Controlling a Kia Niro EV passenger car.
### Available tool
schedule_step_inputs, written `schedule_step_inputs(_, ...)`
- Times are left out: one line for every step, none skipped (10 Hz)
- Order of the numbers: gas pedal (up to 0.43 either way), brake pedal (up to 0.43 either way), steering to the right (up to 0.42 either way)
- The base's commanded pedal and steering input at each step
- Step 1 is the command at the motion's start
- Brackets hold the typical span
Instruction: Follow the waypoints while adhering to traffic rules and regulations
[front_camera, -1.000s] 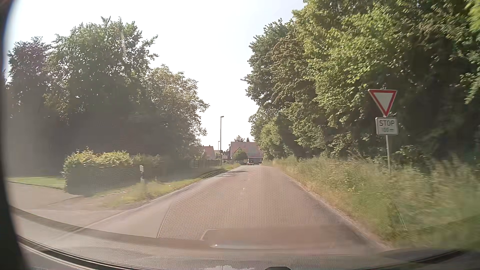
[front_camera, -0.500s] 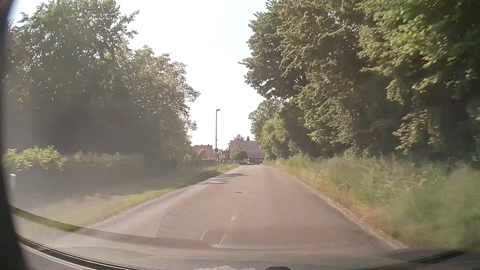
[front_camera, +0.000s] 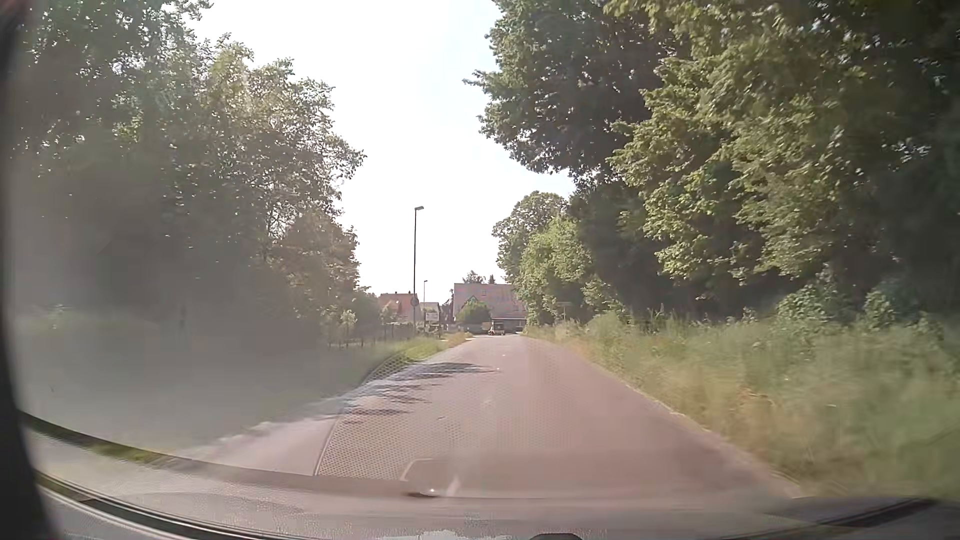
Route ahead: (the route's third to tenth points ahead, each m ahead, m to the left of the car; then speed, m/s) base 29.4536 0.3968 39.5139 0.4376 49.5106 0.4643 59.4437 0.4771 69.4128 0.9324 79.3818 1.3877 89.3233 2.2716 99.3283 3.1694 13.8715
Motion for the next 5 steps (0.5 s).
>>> schedule_step_inputs(0.197, 0.000, -0.003)
schedule_step_inputs(0.197, 0.000, -0.003)
schedule_step_inputs(0.189, 0.000, -0.003)
schedule_step_inputs(0.189, 0.000, -0.003)
schedule_step_inputs(0.189, 0.000, -0.003)
